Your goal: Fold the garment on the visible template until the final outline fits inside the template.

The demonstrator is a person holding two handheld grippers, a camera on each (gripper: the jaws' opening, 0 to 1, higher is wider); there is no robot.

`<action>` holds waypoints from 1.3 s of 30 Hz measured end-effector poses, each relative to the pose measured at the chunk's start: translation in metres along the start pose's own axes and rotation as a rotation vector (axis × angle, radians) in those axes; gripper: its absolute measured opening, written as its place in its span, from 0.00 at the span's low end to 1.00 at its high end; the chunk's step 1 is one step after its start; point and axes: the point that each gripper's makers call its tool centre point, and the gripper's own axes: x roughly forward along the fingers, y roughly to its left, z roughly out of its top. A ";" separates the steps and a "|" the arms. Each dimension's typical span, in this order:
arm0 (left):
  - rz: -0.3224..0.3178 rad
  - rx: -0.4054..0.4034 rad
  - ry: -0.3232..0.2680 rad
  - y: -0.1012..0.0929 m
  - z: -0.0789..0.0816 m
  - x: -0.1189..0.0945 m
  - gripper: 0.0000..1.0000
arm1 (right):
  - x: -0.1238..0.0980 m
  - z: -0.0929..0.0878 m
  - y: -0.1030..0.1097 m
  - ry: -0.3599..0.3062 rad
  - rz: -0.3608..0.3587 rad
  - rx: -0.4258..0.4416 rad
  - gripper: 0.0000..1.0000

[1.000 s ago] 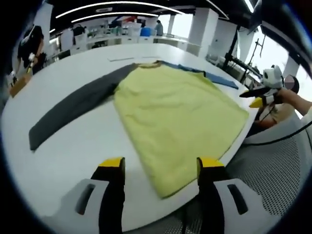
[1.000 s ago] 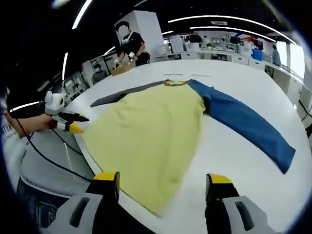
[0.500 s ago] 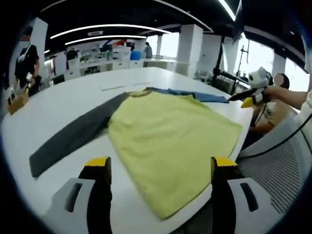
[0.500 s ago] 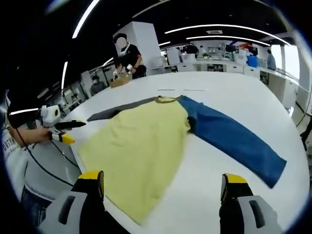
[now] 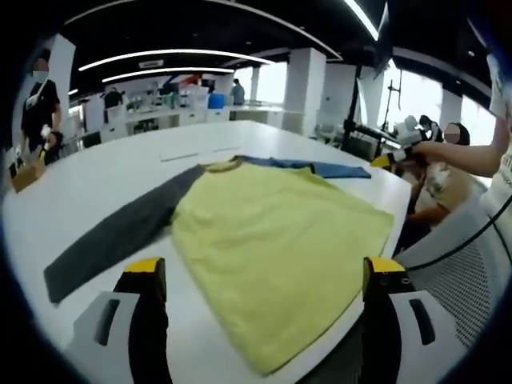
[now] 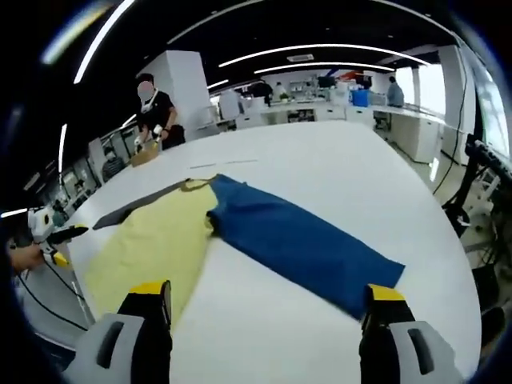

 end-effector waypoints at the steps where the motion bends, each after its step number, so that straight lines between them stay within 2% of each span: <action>1: 0.000 -0.001 -0.003 0.001 0.001 0.001 0.99 | 0.000 0.000 -0.004 0.002 -0.004 0.000 0.97; 6: 0.001 -0.009 -0.015 0.003 0.003 0.002 0.99 | 0.004 0.000 -0.022 0.009 -0.051 -0.010 0.95; 11: 0.015 -0.020 -0.029 0.010 0.003 0.004 0.99 | 0.010 0.002 -0.040 -0.021 -0.102 -0.005 0.93; 20: 0.038 -0.026 -0.038 0.015 0.005 0.004 0.96 | 0.019 -0.005 -0.073 -0.011 -0.177 0.021 0.80; 26: 0.040 -0.022 -0.035 0.013 0.004 0.003 0.94 | 0.025 -0.016 -0.084 0.004 -0.206 0.053 0.65; 29: 0.050 -0.021 -0.035 0.015 0.003 0.002 0.91 | 0.026 -0.024 -0.090 0.042 -0.241 0.015 0.57; 32: 0.053 -0.012 -0.039 0.014 0.004 0.001 0.89 | 0.027 -0.023 -0.093 0.039 -0.255 0.003 0.48; 35: 0.059 -0.008 -0.036 0.013 0.004 0.000 0.89 | 0.025 -0.024 -0.102 0.041 -0.302 -0.025 0.40; 36: 0.062 -0.010 -0.038 0.013 0.005 -0.001 0.89 | 0.026 -0.025 -0.101 0.040 -0.299 0.004 0.39; 39: 0.065 -0.012 -0.042 0.013 0.006 -0.001 0.88 | 0.026 -0.024 -0.103 0.031 -0.317 0.009 0.31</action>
